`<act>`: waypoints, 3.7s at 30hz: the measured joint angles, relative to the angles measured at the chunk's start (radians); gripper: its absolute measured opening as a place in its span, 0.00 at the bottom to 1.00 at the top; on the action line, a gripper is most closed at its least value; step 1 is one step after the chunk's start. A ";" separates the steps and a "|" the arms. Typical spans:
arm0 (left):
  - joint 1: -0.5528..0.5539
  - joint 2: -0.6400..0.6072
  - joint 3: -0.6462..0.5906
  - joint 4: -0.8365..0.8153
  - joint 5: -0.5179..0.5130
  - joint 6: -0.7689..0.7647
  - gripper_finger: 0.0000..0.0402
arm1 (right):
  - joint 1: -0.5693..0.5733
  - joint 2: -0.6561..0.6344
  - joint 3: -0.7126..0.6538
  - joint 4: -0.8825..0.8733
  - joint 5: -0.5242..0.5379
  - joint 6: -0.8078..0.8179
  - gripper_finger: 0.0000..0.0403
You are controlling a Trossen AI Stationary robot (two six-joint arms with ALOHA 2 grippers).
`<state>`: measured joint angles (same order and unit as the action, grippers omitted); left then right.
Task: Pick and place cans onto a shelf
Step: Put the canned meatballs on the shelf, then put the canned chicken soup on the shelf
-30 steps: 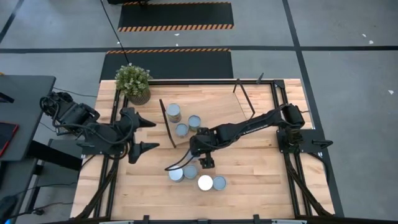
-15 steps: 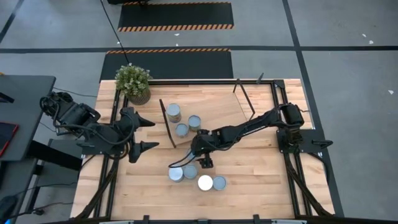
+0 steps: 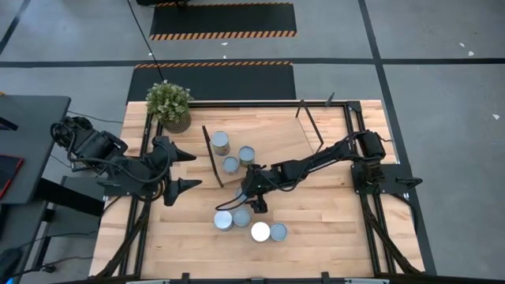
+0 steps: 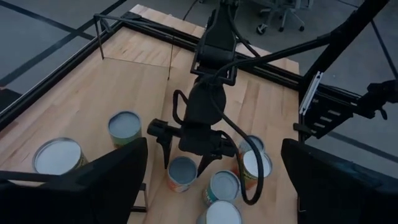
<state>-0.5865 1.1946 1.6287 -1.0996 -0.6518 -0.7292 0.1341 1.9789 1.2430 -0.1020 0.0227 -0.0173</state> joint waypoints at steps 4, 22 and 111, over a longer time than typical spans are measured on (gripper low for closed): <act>0.000 0.000 0.000 0.000 0.000 -0.012 0.93 | -0.001 0.000 0.000 -0.003 0.007 0.016 0.78; 0.000 0.000 0.000 -0.011 -0.001 -0.008 0.93 | -0.028 -0.209 0.000 -0.233 0.134 0.026 0.74; 0.001 0.000 0.000 -0.033 -0.080 -0.042 0.93 | -0.248 -0.198 0.021 -0.496 0.194 0.005 0.92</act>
<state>-0.5858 1.1947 1.6287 -1.1331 -0.7317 -0.7708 -0.1136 1.7812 1.2640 -0.5977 0.2163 -0.0128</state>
